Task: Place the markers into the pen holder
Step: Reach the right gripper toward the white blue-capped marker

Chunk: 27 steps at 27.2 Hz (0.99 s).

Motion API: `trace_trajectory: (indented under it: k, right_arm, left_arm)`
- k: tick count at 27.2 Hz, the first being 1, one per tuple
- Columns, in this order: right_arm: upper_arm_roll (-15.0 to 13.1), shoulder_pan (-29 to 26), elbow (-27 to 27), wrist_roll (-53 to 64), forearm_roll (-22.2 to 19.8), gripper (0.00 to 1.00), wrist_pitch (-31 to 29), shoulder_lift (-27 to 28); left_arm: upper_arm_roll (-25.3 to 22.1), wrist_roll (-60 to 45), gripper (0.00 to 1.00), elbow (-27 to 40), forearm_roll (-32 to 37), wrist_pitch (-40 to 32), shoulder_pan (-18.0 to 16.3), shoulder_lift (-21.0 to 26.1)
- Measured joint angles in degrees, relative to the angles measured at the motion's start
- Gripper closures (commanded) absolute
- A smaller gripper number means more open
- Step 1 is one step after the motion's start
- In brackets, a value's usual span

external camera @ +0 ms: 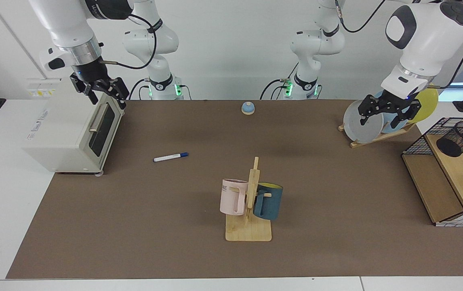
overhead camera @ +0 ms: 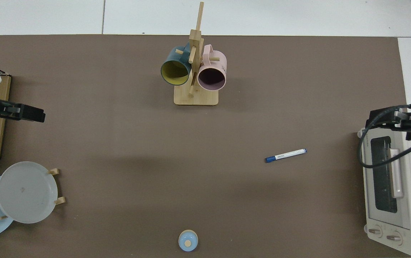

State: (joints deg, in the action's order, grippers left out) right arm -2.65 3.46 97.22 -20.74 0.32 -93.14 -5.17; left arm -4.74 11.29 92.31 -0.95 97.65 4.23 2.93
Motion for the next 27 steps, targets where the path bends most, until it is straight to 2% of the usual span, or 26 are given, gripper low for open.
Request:
trace_trajectory:
  k: [7, 13, 17, 22, 27]
  right_arm:
    - [0.57, 4.27, 8.19, -18.43, 0.62, 0.00, -8.57, -0.59]
    - [0.42, 4.46, 16.82, -32.46, 4.73, 0.00, -17.77, 0.06]
    - [0.40, 4.46, 21.32, -40.00, 5.36, 0.00, -20.74, 1.20]
    - [0.19, 4.32, 24.00, -44.79, 5.38, 0.00, -22.41, 3.78]
    - [-0.01, 3.96, 24.42, -45.54, 5.49, 0.00, -24.91, 6.69]
  left_arm:
    - [0.28, 0.06, 0.00, -1.35, 0.00, 0.06, 0.03, 1.37]
    - [0.98, 0.88, 0.00, -1.41, 0.00, 0.12, 0.35, 1.37]
    - [1.12, 1.05, 0.00, -1.31, 0.00, 0.14, 0.83, 1.37]
    - [1.31, 3.34, 0.00, -1.16, 0.00, 0.45, 1.12, 1.37]
    - [1.30, 12.42, 0.00, -1.03, 0.00, 0.61, 1.39, 1.37]
